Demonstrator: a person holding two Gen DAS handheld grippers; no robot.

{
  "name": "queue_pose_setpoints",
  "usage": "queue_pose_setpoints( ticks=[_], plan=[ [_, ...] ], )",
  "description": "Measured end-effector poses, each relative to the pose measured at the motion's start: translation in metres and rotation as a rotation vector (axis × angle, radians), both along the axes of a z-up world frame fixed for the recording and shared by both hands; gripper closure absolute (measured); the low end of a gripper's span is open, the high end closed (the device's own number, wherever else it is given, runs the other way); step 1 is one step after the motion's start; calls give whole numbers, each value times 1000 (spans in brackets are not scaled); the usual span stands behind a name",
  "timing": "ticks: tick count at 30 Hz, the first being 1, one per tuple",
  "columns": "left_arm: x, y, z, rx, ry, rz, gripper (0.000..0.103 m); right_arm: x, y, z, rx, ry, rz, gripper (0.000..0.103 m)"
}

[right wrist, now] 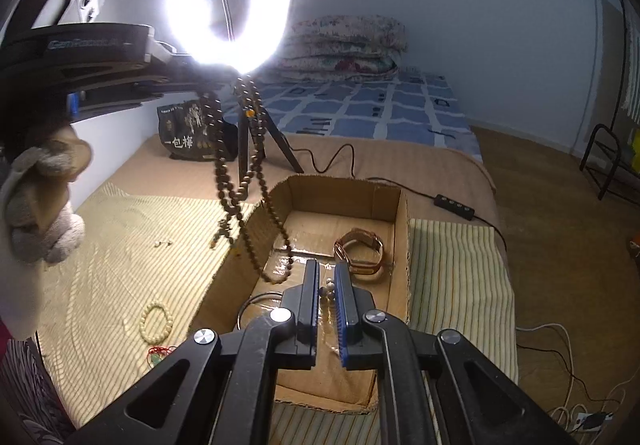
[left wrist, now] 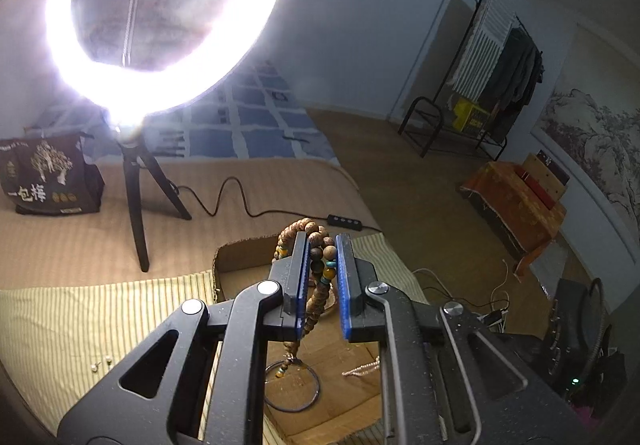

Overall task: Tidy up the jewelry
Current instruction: 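Lift and carry the wooden beads over the box with the left tool while the right tool carries the pearls, then open the right tool to drop the pearls in the box while the left tool releases the wooden beads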

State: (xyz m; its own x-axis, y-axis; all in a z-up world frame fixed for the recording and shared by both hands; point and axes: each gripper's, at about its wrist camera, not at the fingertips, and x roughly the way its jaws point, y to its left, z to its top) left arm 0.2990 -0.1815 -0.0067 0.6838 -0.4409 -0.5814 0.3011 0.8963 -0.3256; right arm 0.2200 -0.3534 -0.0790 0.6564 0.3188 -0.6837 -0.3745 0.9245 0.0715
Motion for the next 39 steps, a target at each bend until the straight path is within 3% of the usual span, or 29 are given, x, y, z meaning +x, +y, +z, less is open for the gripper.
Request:
queue_pose_setpoints(
  ticks=[16,30,33,36,37,39],
  plan=[
    [21,-12,-68,88,115,-2,92,18,-5,-45,29,113,-39,98],
    [9,-20,-86,172,120,-16,92,18,-2,-63,25,164,-70,96],
    [9,-19,-85,177,111,-14,92,17,-2,-62,19,156,-77,79],
    [7,-17,-84,180,114,-12,88,14,0,-58,8,145,-83,71],
    [6,-16,-83,180,114,-11,84,14,1,-58,3,145,-86,64],
    [3,-14,-81,175,109,-13,63,12,3,-56,-12,137,-93,48]
  ],
)
